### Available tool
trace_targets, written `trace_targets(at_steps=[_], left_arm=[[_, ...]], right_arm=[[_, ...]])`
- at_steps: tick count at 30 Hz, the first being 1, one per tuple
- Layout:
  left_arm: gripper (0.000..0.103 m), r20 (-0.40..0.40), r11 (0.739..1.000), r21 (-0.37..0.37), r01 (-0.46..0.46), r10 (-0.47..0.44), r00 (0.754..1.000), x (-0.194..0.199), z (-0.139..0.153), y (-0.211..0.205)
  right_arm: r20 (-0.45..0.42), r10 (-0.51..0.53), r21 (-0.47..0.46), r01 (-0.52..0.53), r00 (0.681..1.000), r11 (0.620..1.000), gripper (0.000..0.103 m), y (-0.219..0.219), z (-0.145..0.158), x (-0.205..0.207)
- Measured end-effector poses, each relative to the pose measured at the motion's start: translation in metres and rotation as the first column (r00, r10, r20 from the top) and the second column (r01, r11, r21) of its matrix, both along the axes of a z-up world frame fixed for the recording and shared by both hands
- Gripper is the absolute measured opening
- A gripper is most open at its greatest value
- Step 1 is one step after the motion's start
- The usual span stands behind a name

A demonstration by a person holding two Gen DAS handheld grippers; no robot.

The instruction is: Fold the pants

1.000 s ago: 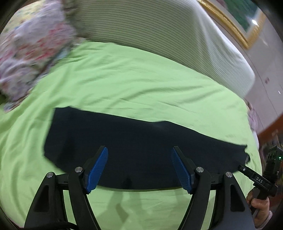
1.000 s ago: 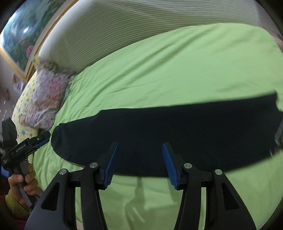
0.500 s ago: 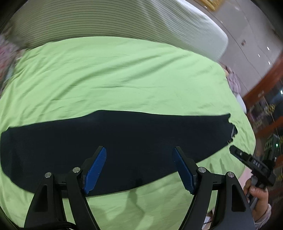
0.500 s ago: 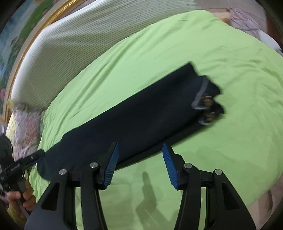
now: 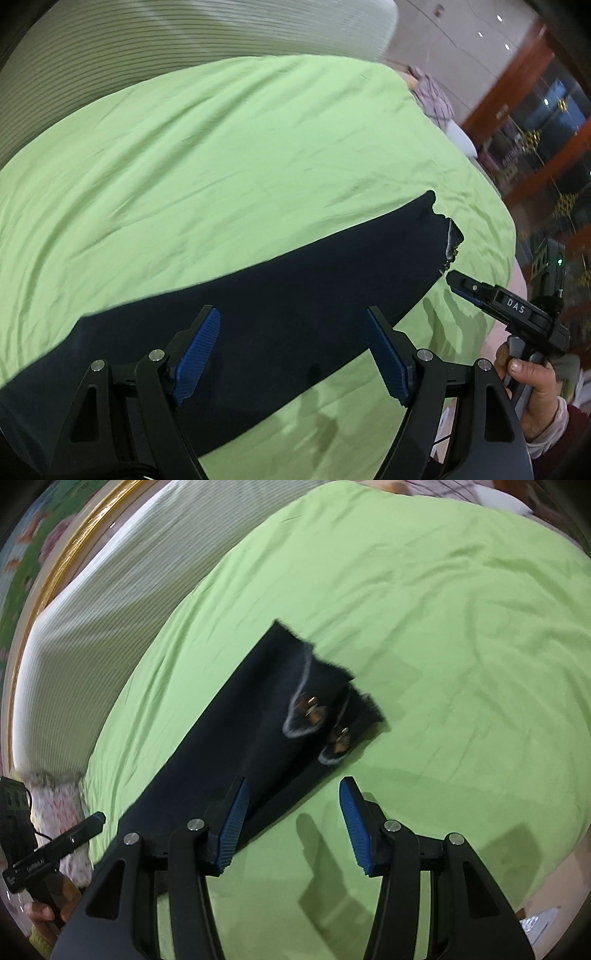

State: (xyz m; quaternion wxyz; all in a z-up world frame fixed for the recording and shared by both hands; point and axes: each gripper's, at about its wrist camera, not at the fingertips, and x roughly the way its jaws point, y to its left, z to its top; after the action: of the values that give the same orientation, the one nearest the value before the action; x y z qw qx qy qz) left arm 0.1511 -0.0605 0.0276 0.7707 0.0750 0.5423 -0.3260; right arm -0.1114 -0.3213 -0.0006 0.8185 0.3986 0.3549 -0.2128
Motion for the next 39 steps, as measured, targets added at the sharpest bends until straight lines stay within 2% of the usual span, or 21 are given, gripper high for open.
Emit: trace_targets(at_steps=[3, 5, 6, 9, 11, 17, 18, 19, 20, 23, 27, 28, 30, 32, 33, 36, 37, 39], left_arm=[[0.080, -0.013, 0.999, 0.015, 0.038, -0.037, 0.999, 0.010, -0.003, -0.017], [0.080, -0.026, 0.998, 0.016, 0.065, -0.064, 0.998, 0.017, -0.005, -0.028], [0.080, -0.031, 0.997, 0.016, 0.080, -0.080, 0.996, 0.020, -0.006, -0.034], [0.080, -0.050, 0.990, 0.032, 0.138, -0.137, 0.989, 0.030, -0.011, -0.057], [0.080, -0.067, 0.983, 0.046, 0.176, -0.173, 0.983, 0.036, -0.015, -0.071], [0.080, -0.151, 0.957, 0.042, 0.288, -0.279, 0.948, 0.050, -0.033, -0.116], [0.080, -0.158, 0.953, 0.043, 0.301, -0.291, 0.944, 0.051, -0.035, -0.121], [0.080, -0.165, 0.947, 0.050, 0.318, -0.306, 0.938, 0.052, -0.040, -0.128], [0.080, -0.169, 0.943, 0.056, 0.328, -0.315, 0.934, 0.053, -0.044, -0.134], [0.080, -0.190, 0.934, 0.068, 0.350, -0.333, 0.924, 0.058, -0.057, -0.152], [0.080, -0.245, 0.922, 0.045, 0.383, -0.362, 0.899, 0.064, -0.074, -0.178], [0.079, -0.269, 0.917, 0.031, 0.397, -0.375, 0.887, 0.064, -0.079, -0.186], [0.071, -0.323, 0.899, 0.004, 0.438, -0.414, 0.851, 0.062, -0.086, -0.199], [0.069, -0.328, 0.875, 0.008, 0.484, -0.455, 0.828, 0.055, -0.088, -0.211], [0.068, -0.322, 0.855, 0.009, 0.518, -0.488, 0.811, 0.050, -0.088, -0.218], [0.045, -0.327, 0.823, -0.003, 0.568, -0.538, 0.777, 0.038, -0.089, -0.230], [0.029, -0.324, 0.813, -0.016, 0.582, -0.555, 0.766, 0.035, -0.088, -0.233], [0.020, -0.286, 0.799, -0.023, 0.601, -0.581, 0.762, 0.030, -0.083, -0.232]], right_arm=[[0.033, -0.028, -0.016, 0.029, 0.999, 0.999, 0.052, -0.005, 0.007, -0.002], [0.001, -0.033, -0.034, 0.033, 0.999, 0.999, 0.052, -0.008, 0.007, 0.001], [-0.029, -0.046, -0.014, 0.045, 0.999, 0.999, 0.052, -0.012, 0.003, 0.002], [-0.022, -0.087, 0.098, 0.088, 0.996, 0.991, 0.052, -0.017, -0.012, 0.000], [-0.032, -0.102, 0.114, 0.105, 0.994, 0.988, 0.052, -0.016, -0.019, 0.000], [0.051, -0.126, 0.173, 0.116, 0.991, 0.978, 0.052, -0.027, -0.031, 0.004], [0.059, -0.121, 0.177, 0.109, 0.991, 0.978, 0.051, -0.024, -0.033, 0.008], [0.064, -0.120, 0.178, 0.107, 0.991, 0.978, 0.043, -0.018, -0.035, 0.014], [0.065, -0.122, 0.180, 0.108, 0.990, 0.978, 0.015, -0.020, -0.037, 0.011], [0.097, -0.113, 0.204, 0.091, 0.989, 0.975, 0.012, -0.019, -0.040, 0.005], [0.112, -0.064, 0.157, 0.046, 0.992, 0.986, 0.012, -0.014, -0.037, -0.004], [0.111, -0.054, 0.147, 0.038, 0.992, 0.988, 0.012, -0.014, -0.039, -0.010], [0.111, -0.048, 0.144, 0.031, 0.993, 0.989, 0.012, -0.014, -0.040, -0.012], [0.108, -0.036, 0.133, 0.021, 0.993, 0.991, 0.012, -0.014, -0.040, -0.011], [0.107, -0.029, 0.125, 0.015, 0.994, 0.992, 0.012, -0.013, -0.040, -0.012], [0.102, -0.020, 0.114, 0.008, 0.995, 0.993, 0.012, -0.011, -0.039, -0.009], [0.100, -0.017, 0.111, 0.006, 0.995, 0.994, 0.012, -0.010, -0.038, -0.008], [0.095, -0.011, 0.102, 0.002, 0.995, 0.995, 0.012, -0.008, -0.035, -0.002]])
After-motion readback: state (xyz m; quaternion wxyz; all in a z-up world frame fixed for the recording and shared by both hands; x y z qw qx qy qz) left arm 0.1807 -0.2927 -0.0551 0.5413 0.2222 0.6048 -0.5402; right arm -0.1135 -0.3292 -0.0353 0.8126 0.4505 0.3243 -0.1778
